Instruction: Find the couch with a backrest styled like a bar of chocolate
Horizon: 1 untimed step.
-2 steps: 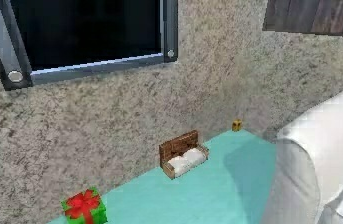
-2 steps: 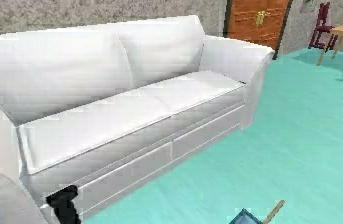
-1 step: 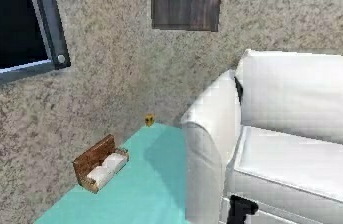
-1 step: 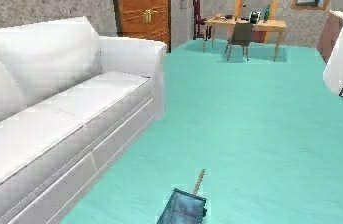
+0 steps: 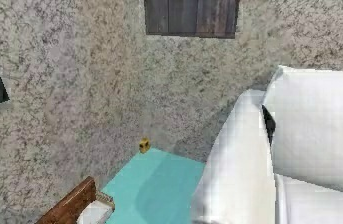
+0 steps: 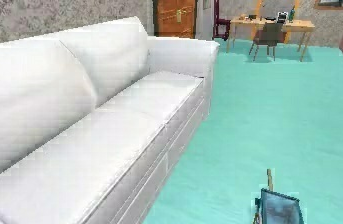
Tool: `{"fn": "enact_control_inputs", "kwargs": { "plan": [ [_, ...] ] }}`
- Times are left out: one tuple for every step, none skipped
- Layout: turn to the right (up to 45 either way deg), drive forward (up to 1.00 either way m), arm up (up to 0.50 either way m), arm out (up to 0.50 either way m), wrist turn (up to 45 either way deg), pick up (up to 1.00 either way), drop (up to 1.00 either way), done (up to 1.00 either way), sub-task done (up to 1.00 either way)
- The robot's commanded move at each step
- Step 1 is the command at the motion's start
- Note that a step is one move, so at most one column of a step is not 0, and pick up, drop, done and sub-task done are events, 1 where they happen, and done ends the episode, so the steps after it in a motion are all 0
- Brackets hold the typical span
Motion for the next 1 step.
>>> {"fn": "enact_control_inputs", "kwargs": {
  "plan": [
    [-33.0, 0.0, 0.0, 0.0, 0.0, 0.0, 0.0, 0.0, 0.0]
  ]
}}
